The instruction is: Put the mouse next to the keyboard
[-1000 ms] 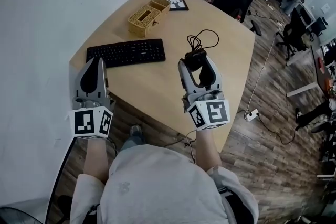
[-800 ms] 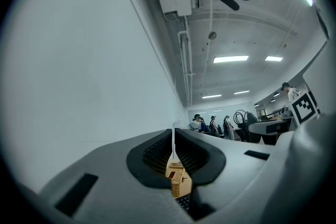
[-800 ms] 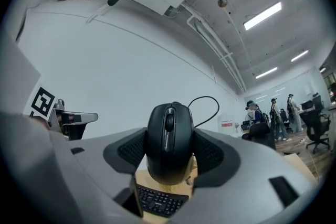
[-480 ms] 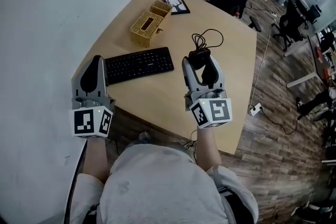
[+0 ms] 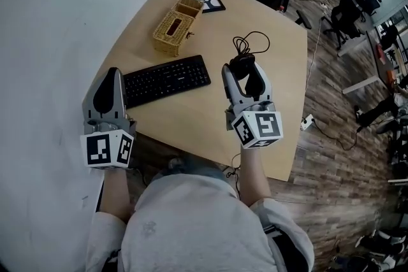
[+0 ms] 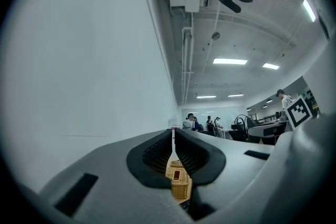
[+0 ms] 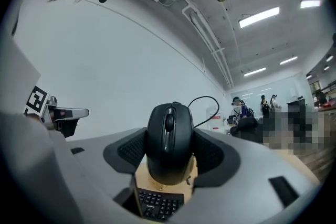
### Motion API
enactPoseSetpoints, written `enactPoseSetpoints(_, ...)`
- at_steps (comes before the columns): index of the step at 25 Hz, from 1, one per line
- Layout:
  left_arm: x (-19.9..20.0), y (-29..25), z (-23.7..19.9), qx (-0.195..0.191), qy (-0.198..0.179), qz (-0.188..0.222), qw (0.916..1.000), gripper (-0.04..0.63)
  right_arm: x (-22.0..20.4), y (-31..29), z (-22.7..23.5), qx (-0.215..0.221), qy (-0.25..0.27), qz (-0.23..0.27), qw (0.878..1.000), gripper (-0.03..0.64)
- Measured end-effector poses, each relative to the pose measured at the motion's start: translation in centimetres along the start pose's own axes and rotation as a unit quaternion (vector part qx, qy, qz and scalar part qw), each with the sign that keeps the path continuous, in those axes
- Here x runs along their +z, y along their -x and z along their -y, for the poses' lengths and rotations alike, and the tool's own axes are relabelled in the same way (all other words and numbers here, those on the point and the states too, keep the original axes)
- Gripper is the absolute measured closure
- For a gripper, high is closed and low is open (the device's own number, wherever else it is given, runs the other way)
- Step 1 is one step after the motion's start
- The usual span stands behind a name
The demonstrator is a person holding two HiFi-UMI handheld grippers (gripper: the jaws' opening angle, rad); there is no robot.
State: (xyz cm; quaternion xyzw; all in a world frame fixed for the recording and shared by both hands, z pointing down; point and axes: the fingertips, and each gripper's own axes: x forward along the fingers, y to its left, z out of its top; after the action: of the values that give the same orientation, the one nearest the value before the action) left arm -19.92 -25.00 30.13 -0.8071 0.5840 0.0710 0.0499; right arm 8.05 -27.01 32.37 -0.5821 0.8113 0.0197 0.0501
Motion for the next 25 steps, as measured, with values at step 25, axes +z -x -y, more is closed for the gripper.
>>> enactPoseSetpoints(25, -6.7, -6.0, -4.0, 0.036, 0.023, -0.064, 0.9971, 0.574, -17.1, -9.7, 8.1, -0.023, -0.007, -0.215, 0.976, 0.359)
